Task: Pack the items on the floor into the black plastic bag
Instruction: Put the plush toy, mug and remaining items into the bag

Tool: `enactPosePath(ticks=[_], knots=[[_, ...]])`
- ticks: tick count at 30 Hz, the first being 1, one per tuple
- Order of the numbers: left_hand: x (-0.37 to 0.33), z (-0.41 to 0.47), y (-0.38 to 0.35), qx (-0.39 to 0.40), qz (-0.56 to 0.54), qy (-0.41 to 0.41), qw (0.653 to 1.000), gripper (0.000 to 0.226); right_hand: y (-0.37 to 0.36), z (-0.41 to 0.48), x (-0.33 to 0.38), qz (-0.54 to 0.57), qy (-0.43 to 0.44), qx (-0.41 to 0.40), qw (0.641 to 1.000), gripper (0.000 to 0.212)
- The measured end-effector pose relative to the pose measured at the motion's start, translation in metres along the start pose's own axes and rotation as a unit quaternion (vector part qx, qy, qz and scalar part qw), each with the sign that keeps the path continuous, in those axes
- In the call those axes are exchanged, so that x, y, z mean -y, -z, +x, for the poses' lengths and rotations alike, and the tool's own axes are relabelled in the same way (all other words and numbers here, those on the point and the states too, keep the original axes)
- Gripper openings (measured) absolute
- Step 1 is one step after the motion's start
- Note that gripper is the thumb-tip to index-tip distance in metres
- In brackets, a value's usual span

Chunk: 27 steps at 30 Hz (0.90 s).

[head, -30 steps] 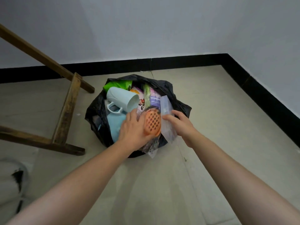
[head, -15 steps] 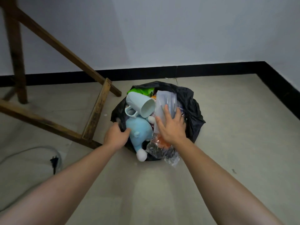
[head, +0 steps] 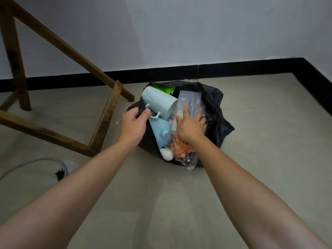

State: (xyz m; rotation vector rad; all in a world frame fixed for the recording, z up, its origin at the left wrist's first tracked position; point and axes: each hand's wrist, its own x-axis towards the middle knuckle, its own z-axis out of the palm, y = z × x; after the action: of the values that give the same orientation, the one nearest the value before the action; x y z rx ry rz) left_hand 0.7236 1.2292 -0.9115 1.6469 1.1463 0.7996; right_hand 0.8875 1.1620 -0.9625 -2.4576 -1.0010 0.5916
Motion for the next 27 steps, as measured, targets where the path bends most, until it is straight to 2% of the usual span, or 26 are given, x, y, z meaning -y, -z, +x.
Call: enactPosePath(ticks=[3,5,8,11,14,16,18,20,22,24,25,26,27], knots=[[0.007,0.005,-0.004,0.018,0.046,-0.017,0.999,0.029,0.012,-0.001,-0.014,0.126,0.041,0.052,0.99,0.061],[0.012,0.009,-0.012,0.044,0.094,-0.048,0.993,0.021,0.018,-0.006,-0.028,0.168,0.063,0.013,0.984,0.057],[0.015,0.012,-0.027,0.074,0.171,-0.091,0.978,0.015,0.017,-0.01,-0.042,0.152,0.075,-0.065,0.983,0.045],[0.015,0.011,-0.038,0.078,0.179,-0.107,0.975,0.019,0.01,-0.008,-0.043,0.09,0.097,-0.09,0.987,0.04],[0.026,0.015,-0.038,0.07,0.263,-0.133,0.953,0.037,0.01,-0.002,-0.041,0.02,0.105,-0.104,0.989,0.042],[0.033,0.015,-0.042,0.061,0.358,-0.122,0.924,0.057,0.016,0.0,-0.04,0.04,0.113,-0.075,0.99,0.044],[0.033,0.012,-0.052,0.033,0.402,-0.085,0.911,0.073,0.024,-0.004,-0.045,0.063,0.139,-0.055,0.987,0.046],[0.032,0.007,-0.066,0.001,0.398,-0.055,0.916,0.081,0.031,-0.016,-0.056,0.083,0.174,-0.114,0.974,0.047],[0.031,0.006,-0.077,-0.016,0.382,-0.034,0.923,0.083,0.033,-0.032,-0.072,0.107,0.181,-0.263,0.941,0.046],[0.029,0.01,-0.083,-0.023,0.371,-0.02,0.928,0.084,0.029,-0.044,-0.086,0.117,0.109,-0.415,0.895,0.067],[0.029,0.012,-0.084,-0.026,0.369,-0.019,0.929,0.085,0.027,-0.048,-0.09,0.143,0.048,-0.437,0.886,0.085],[0.03,0.013,-0.085,-0.028,0.37,-0.021,0.929,0.085,0.023,-0.047,-0.094,0.172,-0.016,-0.41,0.896,0.103],[0.031,0.013,-0.085,-0.029,0.37,-0.023,0.928,0.086,0.017,-0.044,-0.098,0.2,-0.071,-0.348,0.913,0.118]])
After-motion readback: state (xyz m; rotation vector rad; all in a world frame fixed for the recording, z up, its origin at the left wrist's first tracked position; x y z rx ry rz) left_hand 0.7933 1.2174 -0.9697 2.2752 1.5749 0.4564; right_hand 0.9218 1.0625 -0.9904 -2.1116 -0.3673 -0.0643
